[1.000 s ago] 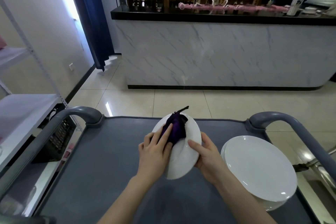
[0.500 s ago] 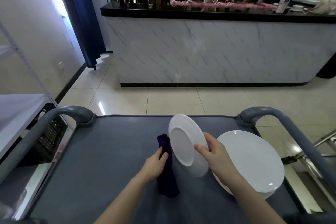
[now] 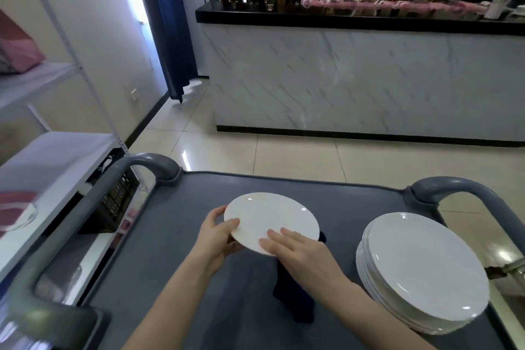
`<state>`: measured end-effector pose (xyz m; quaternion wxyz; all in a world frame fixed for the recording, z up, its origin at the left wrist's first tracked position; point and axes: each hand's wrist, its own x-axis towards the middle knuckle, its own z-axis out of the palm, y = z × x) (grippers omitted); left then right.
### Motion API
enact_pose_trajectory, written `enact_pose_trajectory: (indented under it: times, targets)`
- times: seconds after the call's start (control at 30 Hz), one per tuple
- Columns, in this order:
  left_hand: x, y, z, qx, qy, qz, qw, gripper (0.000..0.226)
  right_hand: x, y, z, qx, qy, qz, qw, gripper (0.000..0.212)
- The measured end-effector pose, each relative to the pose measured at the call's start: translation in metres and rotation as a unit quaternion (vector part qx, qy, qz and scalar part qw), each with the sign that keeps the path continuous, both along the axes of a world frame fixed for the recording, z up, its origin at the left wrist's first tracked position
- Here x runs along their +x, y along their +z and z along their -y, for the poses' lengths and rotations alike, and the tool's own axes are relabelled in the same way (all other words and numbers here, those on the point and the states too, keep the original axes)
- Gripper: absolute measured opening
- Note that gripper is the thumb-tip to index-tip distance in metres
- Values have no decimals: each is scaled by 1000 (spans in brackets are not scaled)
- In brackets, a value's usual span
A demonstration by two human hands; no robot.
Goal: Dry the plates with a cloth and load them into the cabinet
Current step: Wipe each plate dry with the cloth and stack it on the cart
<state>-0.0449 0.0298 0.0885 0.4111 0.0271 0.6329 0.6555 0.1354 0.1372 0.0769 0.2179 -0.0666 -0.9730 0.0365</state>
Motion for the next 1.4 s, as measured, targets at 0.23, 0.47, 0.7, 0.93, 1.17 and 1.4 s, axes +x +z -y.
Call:
enact_pose_trajectory:
  times: [0.23, 0.47, 0.7, 0.93, 1.17, 1.4]
  targets:
    - [-38, -24, 57, 27, 106, -23, 994, 41, -35, -2, 4, -533, -130, 100, 830, 85]
    - [-62, -53, 95, 2, 141, -33, 989, 45, -103, -32, 27, -629, -276, 46, 726, 63]
    - [-83, -75, 111, -99, 154, -100, 978, 49, -131, -65, 53, -656, -289, 56, 695, 56]
    - [-97, -86, 116, -196, 126, -168, 958, 49, -137, -76, 60, -648, -294, 59, 700, 56]
    - [-97, -89, 119, -268, 81, -217, 935, 46, -136, -77, 60, -617, -277, 77, 732, 59]
    - [-86, -78, 113, -328, 59, -269, 904, 38, -130, -69, 48, -572, -254, 110, 772, 45]
